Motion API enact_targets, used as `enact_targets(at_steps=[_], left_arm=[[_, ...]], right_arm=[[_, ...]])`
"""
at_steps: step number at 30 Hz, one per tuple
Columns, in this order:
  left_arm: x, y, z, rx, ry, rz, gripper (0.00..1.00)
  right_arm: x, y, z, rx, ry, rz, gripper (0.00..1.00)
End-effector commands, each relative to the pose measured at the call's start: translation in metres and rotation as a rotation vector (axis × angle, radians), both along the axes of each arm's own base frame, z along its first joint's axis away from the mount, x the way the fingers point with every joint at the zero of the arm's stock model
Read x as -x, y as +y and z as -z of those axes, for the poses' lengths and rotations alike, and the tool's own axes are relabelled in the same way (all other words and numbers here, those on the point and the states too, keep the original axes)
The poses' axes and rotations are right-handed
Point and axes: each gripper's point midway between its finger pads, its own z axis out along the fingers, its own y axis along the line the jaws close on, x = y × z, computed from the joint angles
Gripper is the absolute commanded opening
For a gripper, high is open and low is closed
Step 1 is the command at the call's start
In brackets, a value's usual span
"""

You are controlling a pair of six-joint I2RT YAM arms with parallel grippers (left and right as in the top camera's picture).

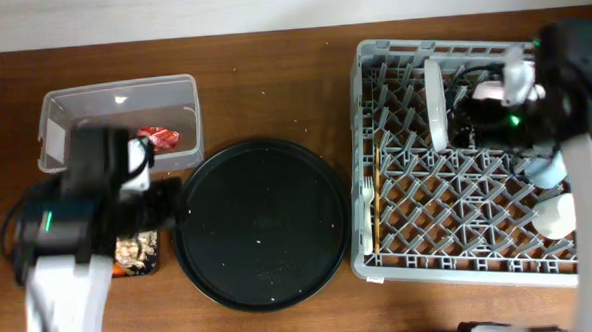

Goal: Sort waste into correct bins and load items into the dishwasher rack

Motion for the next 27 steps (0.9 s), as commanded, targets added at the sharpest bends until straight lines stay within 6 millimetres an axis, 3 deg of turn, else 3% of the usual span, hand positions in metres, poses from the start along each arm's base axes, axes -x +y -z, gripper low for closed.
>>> enact_targets(at_steps=[1, 2, 3, 10, 27], left_arm=[[0.025, 0.005, -0.018, -0.016, -0.213, 0.000, 0.79], [0.032, 0.005, -0.021, -0.014, -0.276, -0.001, 0.81], [0.042, 0.005, -0.024, -0.012, -0.341, -0.002, 0.99], [0.074, 0.006, -0.038, -0.006, -0.499, -0.004, 0.99], [0.106, 0.008, -0.001, -0.012, -0.313, -0.002, 1.00]], right_arm=[[0.031, -0.004, -0.011, 0.059, -0.148, 0.015, 0.98], [0.042, -0.007, -0.009, 0.086, -0.196, 0.030, 0.98], [0.055, -0.008, -0.005, 0.107, -0.234, 0.042, 0.98], [0.106, -0.003, 0.027, 0.114, -0.243, 0.047, 0.98], [0.112, -0.002, 0.031, 0.112, -0.228, 0.046, 0.98]])
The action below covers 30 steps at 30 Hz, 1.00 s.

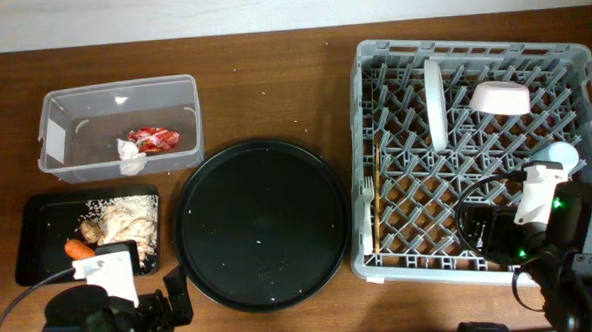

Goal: Sort waste into correct bins and load items into the dishwasher rack

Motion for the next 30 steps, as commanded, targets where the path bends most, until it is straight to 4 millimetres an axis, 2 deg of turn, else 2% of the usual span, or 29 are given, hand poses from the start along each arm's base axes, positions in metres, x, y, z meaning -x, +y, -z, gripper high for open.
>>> enact_targets(at_steps=[1, 7, 12, 19, 23, 30], left_arm=[[0.001, 0.002, 0.002, -0.013, 0.003, -0.001, 1.00], [0.001, 0.002, 0.002, -0.013, 0.004, -0.001, 1.00], [0.001, 0.002, 0.002, -0.013, 0.003, -0.001, 0.99], [0.001, 0.002, 0.002, -0.013, 0.004, -0.001, 1.00], [0.001, 0.002, 0.002, -0.013, 0.003, -0.001, 1.00], [0.001, 0.002, 0.002, -0.013, 0.004, -0.001, 1.00]], right_arm=[[0.002, -0.002, 0.002, 0.013, 0.003, 0.004, 0.98], [0.012, -0.003, -0.009, 0.032, -0.063, 0.013, 0.98], [0.016, -0.003, -0.031, 0.061, -0.313, 0.017, 0.98], [-0.008, 0.016, -0.008, 0.044, -0.685, -0.089, 0.98], [-0.018, 0.020, 0.003, 0.052, -0.834, -0.126, 0.98], [-0.038, 0.013, 0.029, 0.081, -0.928, -0.102, 0.98]])
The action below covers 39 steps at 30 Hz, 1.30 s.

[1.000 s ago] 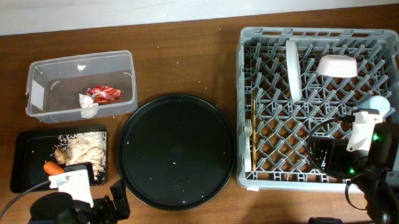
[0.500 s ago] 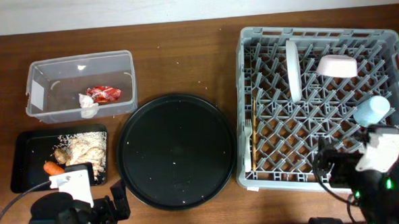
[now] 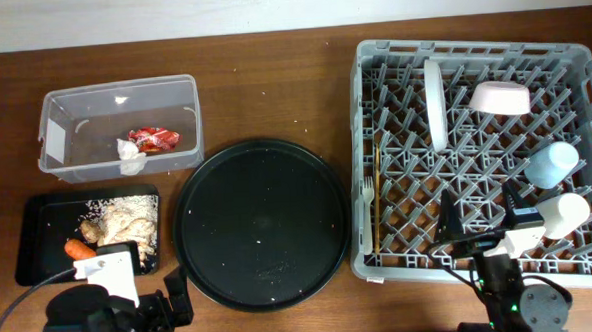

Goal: Sort waste into correct bins and load items into the dishwasher rack

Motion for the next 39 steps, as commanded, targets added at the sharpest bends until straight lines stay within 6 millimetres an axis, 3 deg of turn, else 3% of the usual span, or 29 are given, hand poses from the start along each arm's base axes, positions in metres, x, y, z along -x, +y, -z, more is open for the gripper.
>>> enact_targets(at_steps=[1, 7, 10, 39], left_arm=[[0.000, 0.002, 0.000, -0.013, -0.004, -0.001, 0.99], [0.000, 0.002, 0.000, -0.013, -0.004, -0.001, 0.99], [0.000, 0.002, 0.000, -0.013, -0.004, -0.001, 0.99], [0.000, 0.002, 0.000, -0.013, -0.004, -0.001, 1.00]], right_arm=[[-0.007, -0.003, 0.019, 0.003, -0.004, 0.021, 0.98], [-0.015, -0.004, 0.055, -0.005, 0.048, 0.047, 0.98], [-0.014, -0.009, 0.082, -0.007, 0.158, 0.079, 0.99], [-0.014, -0.008, 0.081, -0.006, 0.155, 0.074, 0.98]])
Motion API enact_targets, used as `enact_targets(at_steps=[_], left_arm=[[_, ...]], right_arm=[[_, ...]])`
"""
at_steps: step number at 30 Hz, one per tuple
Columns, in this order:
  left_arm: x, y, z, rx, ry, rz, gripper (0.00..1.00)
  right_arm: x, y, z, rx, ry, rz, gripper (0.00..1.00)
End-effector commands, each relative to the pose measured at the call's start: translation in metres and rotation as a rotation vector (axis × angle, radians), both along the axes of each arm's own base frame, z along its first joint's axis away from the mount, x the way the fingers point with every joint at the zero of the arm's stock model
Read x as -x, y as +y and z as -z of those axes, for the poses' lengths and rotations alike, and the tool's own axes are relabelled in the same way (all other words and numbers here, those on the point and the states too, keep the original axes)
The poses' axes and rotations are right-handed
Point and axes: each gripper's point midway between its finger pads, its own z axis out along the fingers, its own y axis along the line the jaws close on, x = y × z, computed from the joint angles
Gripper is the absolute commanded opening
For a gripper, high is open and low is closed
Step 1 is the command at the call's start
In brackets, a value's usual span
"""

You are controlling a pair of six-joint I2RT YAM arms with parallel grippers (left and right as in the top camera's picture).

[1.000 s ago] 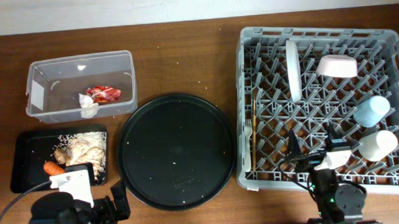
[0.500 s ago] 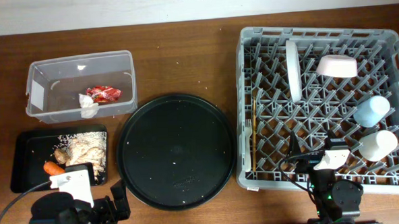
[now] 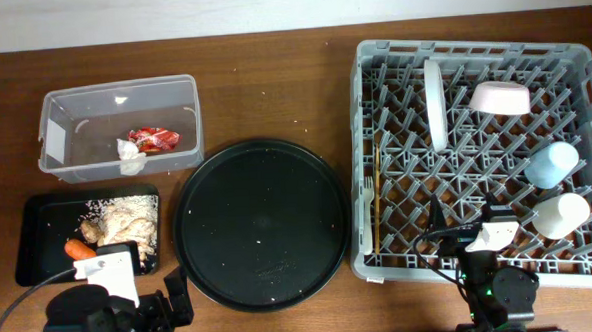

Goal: Sort waste into correct bins and load items into the dishwasher rack

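Observation:
A clear bin (image 3: 45, 137) at the back left holds a red wrapper (image 3: 153, 139) and a white tissue (image 3: 127, 150). In front of it a black food tray (image 3: 29, 248) carries rice scraps (image 3: 123, 219) and a carrot piece (image 3: 77, 249). The grey dishwasher rack (image 3: 366, 163) on the right holds an upright white plate (image 3: 435, 102), a pink bowl (image 3: 500, 98), a blue cup (image 3: 552, 164), a white cup (image 3: 560, 214), chopsticks (image 3: 377, 197) and a fork (image 3: 366, 208). My left gripper (image 3: 175, 296) rests at the front left, my right gripper (image 3: 435, 225) over the rack's front edge. Neither holds anything that shows.
A round black tray (image 3: 261, 223) lies bare in the middle, between the food tray and the rack. Both arm bases sit low at the table's front edge. The brown table (image 3: 273, 87) runs to a pale wall at the back.
My right arm has shifted a little to the left along the rack's front edge. The left arm and all the items stand as before.
At first my left arm hung over the black food tray and my right arm over the rack's back right, by the pink bowl. Then both were at the front edge, off the items. The right arm then sat lower, and now a little further left.

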Motion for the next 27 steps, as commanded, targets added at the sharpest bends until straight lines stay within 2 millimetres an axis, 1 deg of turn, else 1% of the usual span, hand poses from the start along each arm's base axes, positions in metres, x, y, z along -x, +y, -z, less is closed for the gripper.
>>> enact_targets(at_steps=[1, 9, 12, 14, 17, 23, 27], left_arm=[[0.000, 0.002, 0.000, -0.013, -0.004, -0.001, 1.00], [0.001, 0.002, 0.000, -0.012, -0.008, -0.001, 0.99], [-0.005, 0.005, -0.003, -0.024, -0.053, -0.014, 1.00], [-0.010, 0.006, -0.001, -0.032, -0.091, -0.019, 1.00], [-0.020, 0.006, 0.013, -0.047, -0.153, -0.006, 1.00], [-0.047, 0.005, 0.066, -0.048, -0.285, -0.004, 1.00], [-0.066, 0.004, 0.089, -0.045, -0.402, -0.005, 1.00]], right_arm=[[0.000, 0.000, 0.002, 0.008, 0.000, 0.002, 0.98], [0.000, 0.000, 0.002, 0.008, 0.000, 0.002, 0.98], [0.000, 0.000, 0.002, 0.008, 0.000, 0.002, 0.98], [0.000, 0.000, 0.002, 0.008, 0.000, 0.002, 0.99], [0.000, 0.000, 0.002, 0.008, 0.000, 0.002, 0.98], [0.000, 0.000, 0.002, 0.008, 0.000, 0.002, 0.98], [0.000, 0.000, 0.002, 0.008, 0.000, 0.002, 0.98]])
